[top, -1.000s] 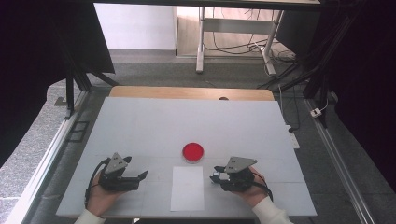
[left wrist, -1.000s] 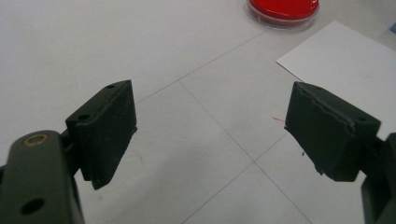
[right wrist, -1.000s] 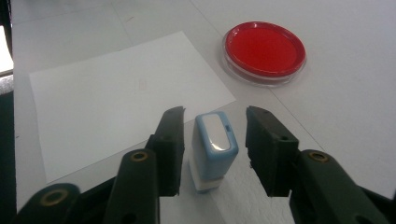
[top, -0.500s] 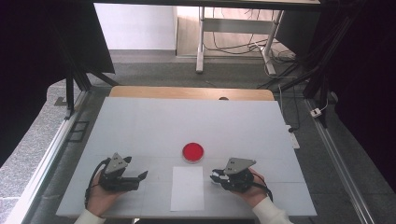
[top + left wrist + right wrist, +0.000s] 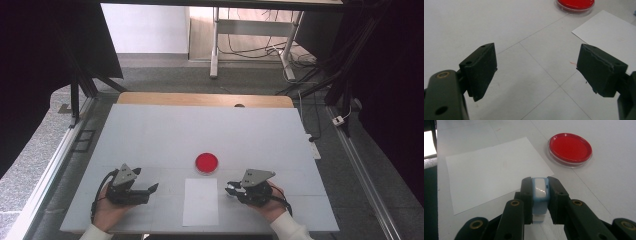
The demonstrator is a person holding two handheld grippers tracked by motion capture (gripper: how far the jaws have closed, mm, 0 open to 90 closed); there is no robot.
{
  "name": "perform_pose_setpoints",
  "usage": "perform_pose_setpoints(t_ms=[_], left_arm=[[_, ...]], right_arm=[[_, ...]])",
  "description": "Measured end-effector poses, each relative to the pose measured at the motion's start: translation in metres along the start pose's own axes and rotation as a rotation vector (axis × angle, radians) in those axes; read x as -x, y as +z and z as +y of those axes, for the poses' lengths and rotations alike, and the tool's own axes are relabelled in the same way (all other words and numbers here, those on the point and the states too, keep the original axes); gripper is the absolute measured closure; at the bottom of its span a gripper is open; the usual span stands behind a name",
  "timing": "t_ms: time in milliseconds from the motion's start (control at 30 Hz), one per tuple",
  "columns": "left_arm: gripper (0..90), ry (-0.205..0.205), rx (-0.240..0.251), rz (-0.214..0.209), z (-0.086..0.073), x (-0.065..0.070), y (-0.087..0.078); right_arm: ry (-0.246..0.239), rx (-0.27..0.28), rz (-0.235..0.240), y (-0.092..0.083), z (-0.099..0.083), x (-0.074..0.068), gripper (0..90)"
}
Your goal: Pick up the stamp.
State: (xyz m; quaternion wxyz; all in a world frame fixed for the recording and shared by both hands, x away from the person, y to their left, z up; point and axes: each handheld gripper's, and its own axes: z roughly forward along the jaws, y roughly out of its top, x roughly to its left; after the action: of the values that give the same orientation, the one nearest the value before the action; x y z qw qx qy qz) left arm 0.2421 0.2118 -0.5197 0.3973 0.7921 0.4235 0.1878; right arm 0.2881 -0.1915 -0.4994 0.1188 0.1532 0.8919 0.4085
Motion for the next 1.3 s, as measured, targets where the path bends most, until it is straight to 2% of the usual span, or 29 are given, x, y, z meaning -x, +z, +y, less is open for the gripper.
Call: perform_pose_setpoints(t_ms=[333,367,467,667,733,767,833,1067,1300], left_arm=[[16.8,0.0,-0.002,-0.002,0.0,0.0,0.0],[16.8,0.0,-0.002,-0.002,0.0,0.0,0.0],[16.8,0.0,-0.001,-0.002,0.0,0.0,0.0],[16.8,-0.002,0.0,-0.001,0.0,0.0,0.0],[16.8,-0.004,0.001,0.001,0.0,0.0,0.0],[16.8,-0.005,0.0,0.001,0.0,0.0,0.001],[16.7,-0.004,-0.002,0.002,0.001,0.001,0.001],[16.6,-0.007,-0.003,-0.001,0.001,0.001,0.001],[16.6,-0.01,0.0,-0.004,0.001,0.0,0.001]], right_arm=[[0.015,0.035,-0.018,-0.004,0.0,0.002,74.8],[0.025,0.039,-0.032,-0.006,0.001,0.003,74.9],[0.043,0.054,-0.037,-0.007,0.0,0.004,74.9],[0.078,0.112,-0.062,-0.015,0.002,0.008,74.9],[0.091,0.155,-0.074,-0.019,0.008,0.01,74.9],[0.091,0.155,-0.074,-0.019,0.008,0.01,74.9],[0.099,0.19,-0.09,-0.024,0.016,0.011,74.9],[0.109,0.21,-0.113,-0.029,0.03,0.014,75.0],[0.122,0.237,-0.124,-0.021,0.045,0.021,74.9]])
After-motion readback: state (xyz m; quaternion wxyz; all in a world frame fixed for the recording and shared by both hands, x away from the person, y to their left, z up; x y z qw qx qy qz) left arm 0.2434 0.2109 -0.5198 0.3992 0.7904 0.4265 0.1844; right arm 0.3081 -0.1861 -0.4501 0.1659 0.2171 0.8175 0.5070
